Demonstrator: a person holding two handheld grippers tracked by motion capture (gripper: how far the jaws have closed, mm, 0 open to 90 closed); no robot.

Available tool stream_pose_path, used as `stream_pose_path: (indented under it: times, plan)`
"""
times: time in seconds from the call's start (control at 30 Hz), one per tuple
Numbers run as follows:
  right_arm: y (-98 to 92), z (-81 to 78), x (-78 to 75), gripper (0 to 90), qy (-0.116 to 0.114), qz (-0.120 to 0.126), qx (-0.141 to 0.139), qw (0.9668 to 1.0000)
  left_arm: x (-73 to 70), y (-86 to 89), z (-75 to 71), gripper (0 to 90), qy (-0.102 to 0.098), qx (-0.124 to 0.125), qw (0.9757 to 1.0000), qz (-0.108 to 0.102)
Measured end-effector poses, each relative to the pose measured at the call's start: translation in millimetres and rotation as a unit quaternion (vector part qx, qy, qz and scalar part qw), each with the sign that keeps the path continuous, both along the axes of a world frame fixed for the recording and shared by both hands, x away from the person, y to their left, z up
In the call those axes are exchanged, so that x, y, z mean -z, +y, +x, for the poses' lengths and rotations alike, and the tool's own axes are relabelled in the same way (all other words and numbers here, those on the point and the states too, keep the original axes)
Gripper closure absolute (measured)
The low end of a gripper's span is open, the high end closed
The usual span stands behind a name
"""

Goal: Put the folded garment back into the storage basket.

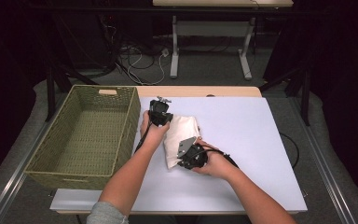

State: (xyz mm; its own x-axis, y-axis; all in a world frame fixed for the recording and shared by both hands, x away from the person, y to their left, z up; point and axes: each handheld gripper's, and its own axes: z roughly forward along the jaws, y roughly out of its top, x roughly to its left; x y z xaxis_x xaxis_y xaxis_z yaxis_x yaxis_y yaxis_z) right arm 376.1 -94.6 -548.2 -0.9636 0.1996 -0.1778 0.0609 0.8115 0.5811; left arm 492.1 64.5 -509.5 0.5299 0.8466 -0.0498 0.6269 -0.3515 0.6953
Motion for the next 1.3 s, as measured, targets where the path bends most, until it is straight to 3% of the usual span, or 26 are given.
stream_pose_path:
  times: [0.3,0.4,0.43,0.63,1.1,1.13,1.23,1.3]
  plan:
    - [4.8,-8.6,-1.5,78.4,-0.038,-0.018,0.008,0.9991,0.1,3.3,-0.3,86.7,-0.002,-0.002,1.0000,-0.003]
    - [6.0,-11.7,-2.6,78.6,-0.057,-0.023,0.007,0.9981,-0.7,3.5,-0.5,86.7,-0.002,0.003,1.0000,-0.003]
    - [6.9,-14.5,-4.0,78.7,-0.074,-0.025,0.005,0.9970,-0.7,3.2,-0.7,86.7,-0.002,0.003,1.0000,-0.003]
    - [6.7,-18.3,-7.8,78.8,-0.093,-0.018,0.006,0.9955,-2.2,3.3,-2.4,86.7,-0.003,0.005,1.0000,-0.005]
    - [2.7,-30.8,-22.3,78.8,-0.167,-0.009,-0.006,0.9859,-12.3,1.2,-10.8,86.7,-0.012,0.012,0.9998,-0.009]
    - [2.4,-34.3,-24.9,78.8,-0.180,-0.006,-0.010,0.9836,-13.3,1.1,-11.7,86.6,-0.012,0.012,0.9998,-0.010]
    - [2.0,-39.6,-28.8,78.8,-0.195,0.008,-0.012,0.9807,-16.2,-0.9,-15.1,86.6,-0.015,0.014,0.9998,-0.008]
    - [2.0,-41.3,-29.8,78.8,-0.197,0.013,-0.009,0.9804,-17.9,-2.1,-17.3,86.6,-0.015,0.016,0.9997,-0.010]
